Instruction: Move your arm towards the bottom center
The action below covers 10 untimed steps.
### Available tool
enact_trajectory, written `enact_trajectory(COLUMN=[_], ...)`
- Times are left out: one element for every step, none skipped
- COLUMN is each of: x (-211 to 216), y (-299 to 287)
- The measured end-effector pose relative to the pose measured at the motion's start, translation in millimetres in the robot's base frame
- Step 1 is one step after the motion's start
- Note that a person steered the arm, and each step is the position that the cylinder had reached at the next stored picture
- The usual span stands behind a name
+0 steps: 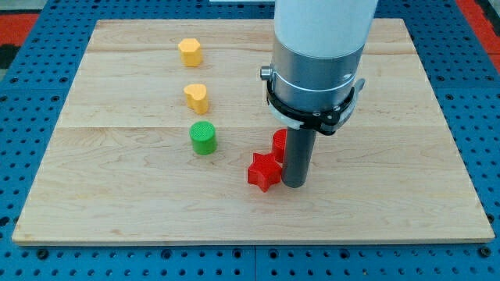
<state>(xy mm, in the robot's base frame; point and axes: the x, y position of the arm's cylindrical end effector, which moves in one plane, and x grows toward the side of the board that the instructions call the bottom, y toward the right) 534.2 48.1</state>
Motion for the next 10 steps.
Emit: enact_trajectory(x=[0, 0, 0, 21, 31, 31, 31, 41, 70, 84], y=[-24, -39, -53, -44, -6, 5, 8, 27, 64, 88])
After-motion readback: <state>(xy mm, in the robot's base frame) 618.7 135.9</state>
